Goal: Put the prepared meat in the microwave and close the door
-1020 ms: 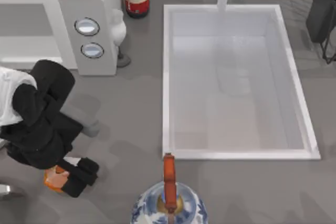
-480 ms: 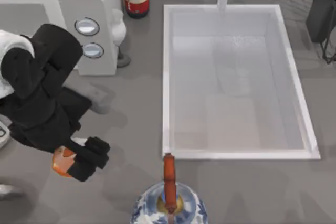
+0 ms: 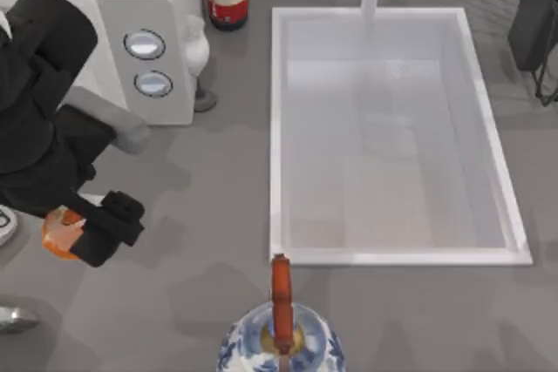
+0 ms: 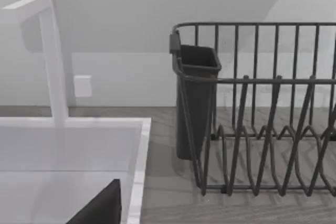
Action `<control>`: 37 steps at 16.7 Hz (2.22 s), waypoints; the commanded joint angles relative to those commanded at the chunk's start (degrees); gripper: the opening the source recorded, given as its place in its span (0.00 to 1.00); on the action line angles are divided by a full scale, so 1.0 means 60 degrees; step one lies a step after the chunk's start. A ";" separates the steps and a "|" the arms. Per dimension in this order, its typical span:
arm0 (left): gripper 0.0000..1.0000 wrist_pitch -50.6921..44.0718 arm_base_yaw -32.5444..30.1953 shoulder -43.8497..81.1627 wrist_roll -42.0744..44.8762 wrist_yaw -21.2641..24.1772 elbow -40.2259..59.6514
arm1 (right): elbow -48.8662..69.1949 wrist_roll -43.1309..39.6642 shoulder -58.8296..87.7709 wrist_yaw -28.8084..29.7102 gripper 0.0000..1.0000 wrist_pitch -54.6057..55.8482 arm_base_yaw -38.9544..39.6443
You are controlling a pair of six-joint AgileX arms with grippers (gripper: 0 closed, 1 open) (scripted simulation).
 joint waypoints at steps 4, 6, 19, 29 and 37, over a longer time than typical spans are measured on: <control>0.00 0.0077 0.0259 0.0218 0.0092 -0.0060 -0.0268 | 0.0000 0.0000 0.0000 0.0000 1.00 0.0000 0.0000; 0.00 0.0077 0.0259 0.0218 0.0092 -0.0060 -0.0268 | 0.0000 0.0000 0.0000 0.0000 1.00 0.0000 0.0000; 0.00 0.6136 0.3877 0.1445 -0.1196 0.1440 -0.1574 | 0.0000 0.0000 0.0000 0.0000 1.00 0.0000 0.0000; 0.00 1.6218 0.6661 0.4303 -0.1784 0.2505 -0.2622 | 0.0000 0.0000 0.0000 0.0000 1.00 0.0000 0.0000; 0.00 1.9130 0.5680 0.5801 -0.1660 0.1934 -0.2384 | 0.0000 0.0000 0.0000 0.0000 1.00 0.0000 0.0000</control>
